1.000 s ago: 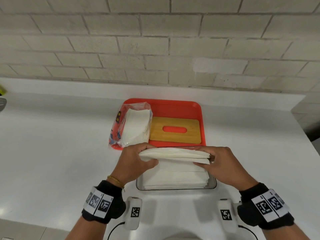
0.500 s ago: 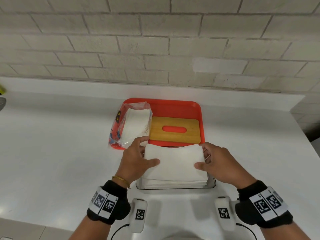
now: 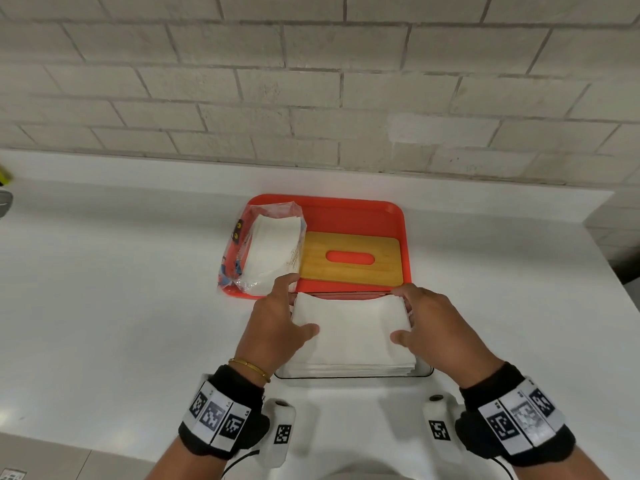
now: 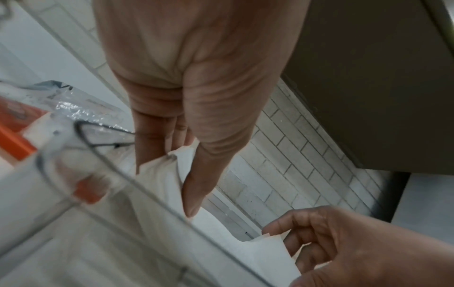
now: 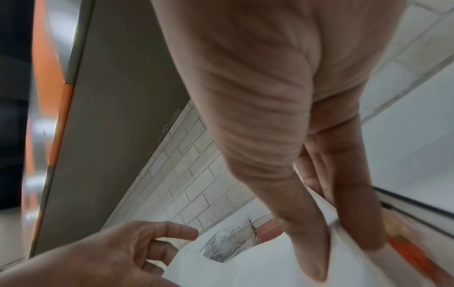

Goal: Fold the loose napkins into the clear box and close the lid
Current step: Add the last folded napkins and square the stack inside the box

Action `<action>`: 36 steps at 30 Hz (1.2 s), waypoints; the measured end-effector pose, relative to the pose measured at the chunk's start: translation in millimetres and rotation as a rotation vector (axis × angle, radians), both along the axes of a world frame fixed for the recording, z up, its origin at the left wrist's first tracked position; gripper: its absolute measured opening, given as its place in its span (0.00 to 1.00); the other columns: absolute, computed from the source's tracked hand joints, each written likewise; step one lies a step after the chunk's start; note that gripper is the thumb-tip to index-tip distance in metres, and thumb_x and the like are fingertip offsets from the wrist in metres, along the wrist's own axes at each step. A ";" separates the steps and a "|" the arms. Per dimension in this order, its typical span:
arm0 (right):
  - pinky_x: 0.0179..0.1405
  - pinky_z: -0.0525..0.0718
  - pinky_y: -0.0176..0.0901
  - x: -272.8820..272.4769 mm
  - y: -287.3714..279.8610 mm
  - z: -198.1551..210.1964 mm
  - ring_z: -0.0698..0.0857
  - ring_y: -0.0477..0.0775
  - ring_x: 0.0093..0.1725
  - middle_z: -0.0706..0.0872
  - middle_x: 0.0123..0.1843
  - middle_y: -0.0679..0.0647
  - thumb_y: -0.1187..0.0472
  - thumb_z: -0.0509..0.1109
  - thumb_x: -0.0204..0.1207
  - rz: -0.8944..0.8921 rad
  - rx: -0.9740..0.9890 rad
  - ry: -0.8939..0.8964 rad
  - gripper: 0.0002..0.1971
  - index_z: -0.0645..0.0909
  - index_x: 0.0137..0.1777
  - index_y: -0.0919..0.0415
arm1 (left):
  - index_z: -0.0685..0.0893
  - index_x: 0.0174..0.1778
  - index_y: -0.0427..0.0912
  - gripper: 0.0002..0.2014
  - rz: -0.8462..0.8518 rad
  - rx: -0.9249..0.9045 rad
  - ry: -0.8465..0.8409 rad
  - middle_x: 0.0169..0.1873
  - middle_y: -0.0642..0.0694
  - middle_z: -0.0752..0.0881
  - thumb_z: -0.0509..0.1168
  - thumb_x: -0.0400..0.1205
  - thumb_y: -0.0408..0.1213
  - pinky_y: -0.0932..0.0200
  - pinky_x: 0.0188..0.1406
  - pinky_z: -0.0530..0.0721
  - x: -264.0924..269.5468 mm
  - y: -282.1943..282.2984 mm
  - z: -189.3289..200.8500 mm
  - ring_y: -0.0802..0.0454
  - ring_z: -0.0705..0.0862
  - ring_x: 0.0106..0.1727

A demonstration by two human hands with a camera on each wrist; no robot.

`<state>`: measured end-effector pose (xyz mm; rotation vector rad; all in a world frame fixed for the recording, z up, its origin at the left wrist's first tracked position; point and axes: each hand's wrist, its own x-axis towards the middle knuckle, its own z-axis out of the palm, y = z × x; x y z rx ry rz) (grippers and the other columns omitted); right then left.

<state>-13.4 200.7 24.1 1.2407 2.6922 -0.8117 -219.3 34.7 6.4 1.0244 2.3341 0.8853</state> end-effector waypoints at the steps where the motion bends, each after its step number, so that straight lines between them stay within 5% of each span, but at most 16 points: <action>1: 0.58 0.84 0.41 0.0 -2.1 1.3 0.83 0.49 0.55 0.81 0.65 0.51 0.58 0.84 0.73 0.013 0.039 -0.003 0.38 0.72 0.81 0.51 | 0.67 0.83 0.52 0.46 -0.004 -0.009 0.032 0.60 0.50 0.85 0.85 0.71 0.41 0.57 0.60 0.87 0.5 -1.0 0.9 0.49 0.86 0.57; 5: 0.62 0.84 0.38 2.4 -5.2 4.5 0.82 0.48 0.64 0.72 0.71 0.47 0.58 0.84 0.73 0.065 0.125 0.012 0.36 0.74 0.80 0.51 | 0.79 0.75 0.49 0.37 -0.059 0.011 0.257 0.65 0.51 0.82 0.85 0.71 0.41 0.58 0.58 0.89 1.1 -6.8 3.0 0.51 0.86 0.56; 8: 0.63 0.83 0.35 5.7 -1.5 3.5 0.82 0.43 0.65 0.75 0.67 0.42 0.62 0.84 0.74 0.126 0.084 0.059 0.29 0.81 0.74 0.53 | 0.87 0.65 0.48 0.29 -0.132 0.070 0.373 0.63 0.50 0.83 0.86 0.69 0.39 0.64 0.55 0.85 2.5 -9.6 5.1 0.52 0.86 0.58; 12: 0.59 0.69 0.17 8.9 -1.9 0.1 0.74 0.33 0.63 0.78 0.70 0.40 0.57 0.82 0.77 0.227 0.035 0.035 0.25 0.83 0.74 0.54 | 0.88 0.61 0.53 0.23 -0.306 0.043 0.316 0.60 0.57 0.84 0.84 0.71 0.40 0.61 0.63 0.85 9.4 -10.3 6.3 0.58 0.82 0.62; 16: 0.57 0.58 0.05 9.7 -5.5 -7.5 0.73 0.34 0.73 0.73 0.78 0.38 0.52 0.82 0.76 0.240 0.016 0.017 0.28 0.82 0.77 0.50 | 0.87 0.67 0.53 0.24 -0.402 -0.065 0.283 0.65 0.59 0.79 0.81 0.74 0.41 0.68 0.68 0.76 12.9 -10.4 3.0 0.61 0.73 0.73; 21: 0.66 0.57 0.15 10.7 -8.9 -12.4 0.68 0.35 0.80 0.70 0.81 0.36 0.48 0.82 0.75 0.251 0.025 0.013 0.30 0.81 0.77 0.47 | 0.86 0.68 0.53 0.25 -0.400 -0.083 0.289 0.68 0.58 0.78 0.81 0.75 0.44 0.76 0.66 0.64 10.8 -11.0 0.2 0.62 0.71 0.75; 28: 0.72 0.58 0.23 9.0 -7.4 -10.8 0.64 0.38 0.84 0.67 0.85 0.38 0.48 0.80 0.77 0.259 0.002 -0.026 0.31 0.78 0.80 0.47 | 0.84 0.73 0.55 0.26 -0.417 -0.121 0.266 0.72 0.59 0.75 0.78 0.77 0.50 0.73 0.70 0.64 8.7 -10.7 -1.6 0.63 0.69 0.77; 30: 0.71 0.57 0.21 8.5 -7.1 -10.7 0.64 0.37 0.84 0.67 0.84 0.38 0.48 0.80 0.78 0.258 -0.008 -0.027 0.31 0.78 0.81 0.47 | 0.86 0.70 0.57 0.24 -0.444 -0.114 0.246 0.70 0.61 0.78 0.78 0.77 0.53 0.70 0.74 0.70 2.2 -9.7 4.6 0.65 0.73 0.74; 32: 0.71 0.57 0.20 8.3 -6.2 -11.5 0.65 0.36 0.83 0.68 0.84 0.38 0.47 0.79 0.78 0.261 -0.004 -0.012 0.30 0.78 0.80 0.47 | 0.89 0.64 0.56 0.19 -0.416 -0.022 0.201 0.63 0.61 0.85 0.79 0.77 0.53 0.65 0.67 0.82 -10.1 -8.1 14.7 0.69 0.82 0.62; 36: 0.71 0.60 0.22 8.1 -6.0 -10.3 0.69 0.36 0.80 0.70 0.82 0.37 0.48 0.79 0.79 0.245 0.004 0.042 0.28 0.80 0.78 0.47 | 0.94 0.52 0.52 0.06 -0.087 0.209 0.175 0.45 0.64 0.90 0.78 0.81 0.40 0.81 0.47 0.79 -53.9 -0.3 33.4 0.76 0.87 0.43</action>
